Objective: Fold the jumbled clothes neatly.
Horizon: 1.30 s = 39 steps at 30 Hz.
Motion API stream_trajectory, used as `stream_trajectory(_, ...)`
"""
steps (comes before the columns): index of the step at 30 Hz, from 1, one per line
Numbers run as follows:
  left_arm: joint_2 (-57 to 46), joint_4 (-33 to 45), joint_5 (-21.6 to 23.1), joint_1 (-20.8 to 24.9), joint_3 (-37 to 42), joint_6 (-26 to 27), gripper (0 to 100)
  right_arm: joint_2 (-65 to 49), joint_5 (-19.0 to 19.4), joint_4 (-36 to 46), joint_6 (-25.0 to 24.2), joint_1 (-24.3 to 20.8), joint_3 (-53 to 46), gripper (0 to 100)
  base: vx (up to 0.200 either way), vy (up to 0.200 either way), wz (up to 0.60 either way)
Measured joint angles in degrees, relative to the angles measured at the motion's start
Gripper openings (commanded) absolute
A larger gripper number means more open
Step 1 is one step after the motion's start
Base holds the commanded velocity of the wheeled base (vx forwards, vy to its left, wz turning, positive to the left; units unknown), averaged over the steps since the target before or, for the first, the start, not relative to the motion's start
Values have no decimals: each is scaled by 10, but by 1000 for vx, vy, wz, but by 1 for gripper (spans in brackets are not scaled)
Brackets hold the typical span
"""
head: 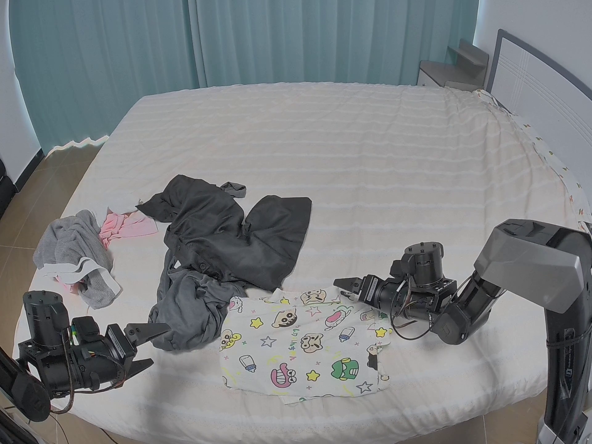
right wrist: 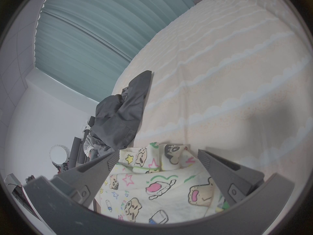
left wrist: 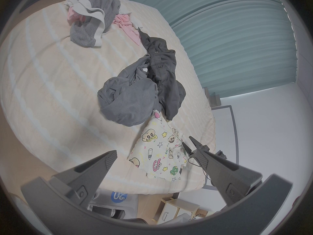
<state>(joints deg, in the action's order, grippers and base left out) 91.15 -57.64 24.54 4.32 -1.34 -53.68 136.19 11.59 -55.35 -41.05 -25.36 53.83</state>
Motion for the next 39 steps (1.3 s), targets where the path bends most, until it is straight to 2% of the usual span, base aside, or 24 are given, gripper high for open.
stream_trajectory(6, 0, 0, 1, 1, 1, 0, 100, -60, 0, -1, 0, -12, -56, 100, 0, 0, 0)
stream_trajectory(12, 0, 0, 1, 2, 1, 0, 100, -103, 3, -1, 0, -55, -121, 100, 0, 0, 0)
stream_trajectory(18, 1, 1, 1, 3, 1, -1, 100, -94, 4, -1, 5, -85, -171, 100, 0, 0, 0)
stream_trajectory(25, 3, 1, 2, 3, 3, -1, 100, -82, 1, 43, 37, -92, -186, 100, 0, 0, 0)
stream_trajectory(29, 3, 0, 3, 3, 3, -1, 100, -87, -25, 69, 68, -94, -192, 100, 0, 0, 0)
stream_trajectory(32, 3, 0, 3, 3, 3, -1, 100, -95, -43, 62, 70, -93, -201, 100, 0, 0, 0)
stream_trajectory(39, -4, 0, 0, 3, 3, 1, 100, -154, -49, 52, 67, -83, -228, 100, 0, 0, 0)
